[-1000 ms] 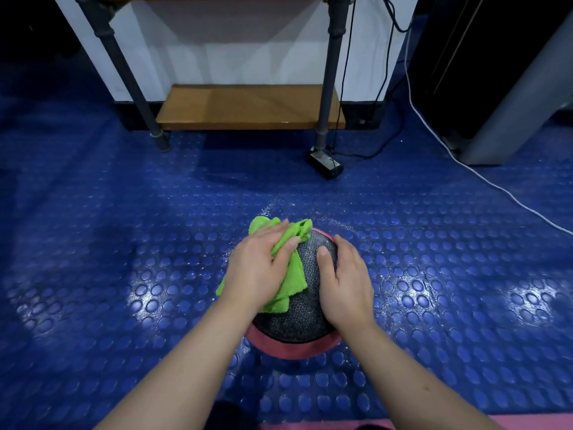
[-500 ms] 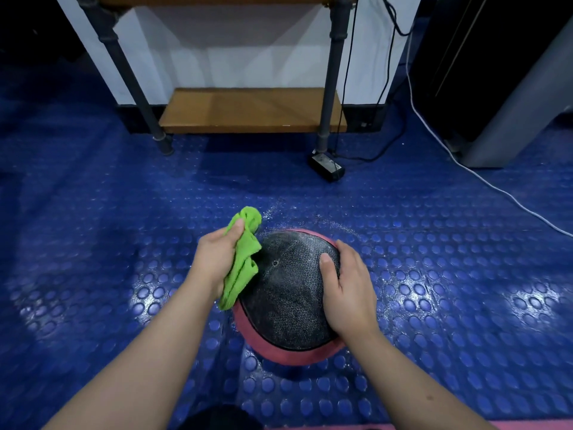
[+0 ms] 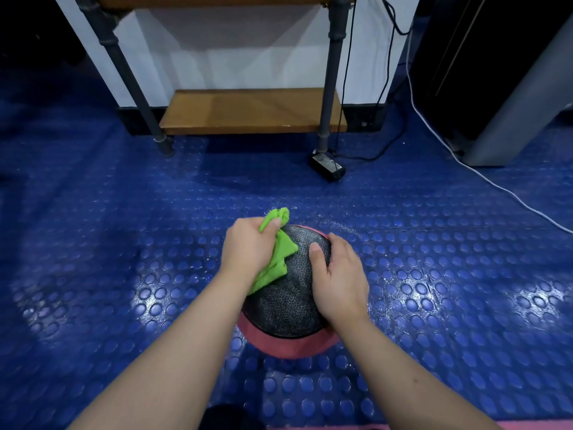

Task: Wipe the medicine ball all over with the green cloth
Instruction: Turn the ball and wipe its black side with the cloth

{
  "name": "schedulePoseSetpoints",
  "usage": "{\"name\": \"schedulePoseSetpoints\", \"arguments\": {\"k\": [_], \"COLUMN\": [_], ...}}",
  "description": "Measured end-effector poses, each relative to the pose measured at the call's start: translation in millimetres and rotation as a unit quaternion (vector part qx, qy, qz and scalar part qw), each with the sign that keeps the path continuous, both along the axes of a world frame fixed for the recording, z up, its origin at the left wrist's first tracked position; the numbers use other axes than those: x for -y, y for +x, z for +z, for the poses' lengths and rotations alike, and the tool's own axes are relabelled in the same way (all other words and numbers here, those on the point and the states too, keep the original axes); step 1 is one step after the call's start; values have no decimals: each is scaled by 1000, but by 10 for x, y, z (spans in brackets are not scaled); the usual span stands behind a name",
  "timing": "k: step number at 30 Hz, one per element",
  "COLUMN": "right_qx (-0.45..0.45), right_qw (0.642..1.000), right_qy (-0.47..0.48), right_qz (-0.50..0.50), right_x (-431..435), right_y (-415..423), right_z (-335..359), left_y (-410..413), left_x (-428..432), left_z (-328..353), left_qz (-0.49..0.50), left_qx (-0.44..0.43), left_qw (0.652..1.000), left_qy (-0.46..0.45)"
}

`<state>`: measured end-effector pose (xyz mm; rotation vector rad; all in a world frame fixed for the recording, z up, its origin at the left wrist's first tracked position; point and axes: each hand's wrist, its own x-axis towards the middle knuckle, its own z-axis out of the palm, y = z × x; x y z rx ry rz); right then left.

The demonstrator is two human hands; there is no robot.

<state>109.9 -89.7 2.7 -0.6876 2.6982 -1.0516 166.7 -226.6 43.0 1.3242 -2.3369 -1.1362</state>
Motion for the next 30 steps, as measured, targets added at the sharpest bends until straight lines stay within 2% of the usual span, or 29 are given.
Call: {"name": "schedulePoseSetpoints", "arguments": {"k": [3, 7, 9, 12, 14, 16, 18, 22, 24, 26, 28, 30], "right_qx": [8, 64, 83, 151, 169, 162, 134, 67, 37, 18, -2, -24], "right_qw": [1000, 994, 983, 961, 958, 964, 978, 991, 988, 974, 965, 966], "right_qy": [-1, -93, -163, -229, -231, -209, -158, -105, -144, -224, -237, -144], "right_qz": [4, 8, -2, -37, -25, -3, 18, 39, 31, 34, 113, 212], "right_x": [-45, -58, -82, -164, -192, -179, -152, -101, -83, -54, -29, -4], "right_y": [-43, -131, -132, -126, -129, -148, -177, -207, -175, -106, -41, 3], "right_z": [-23, -17, -7, 17, 30, 34, 44, 129, 216, 331, 396, 368], "left_y": [-24, -39, -20, 124, 267, 414, 485, 452, 400, 337, 292, 281], "left_x": [51, -228, -301, -178, -37, 36, 16, -90, -131, -201, -291, -341], "left_z": [73, 138, 176, 192, 72, -74, -199, -166, -118, -24, 97, 213], "left_qz": [20, -123, -155, -84, -32, -2, 17, 58, 59, 50, 21, -22], "left_qx": [-34, -94, -144, -216, -162, -103, -123, -192, -221, -254, -292, -322], "left_qw": [998, 985, 971, 970, 986, 990, 975, 971, 968, 959, 938, 905], "left_qy": [45, 81, 113, 79, 36, 95, 185, 133, 106, 119, 183, 279]}}
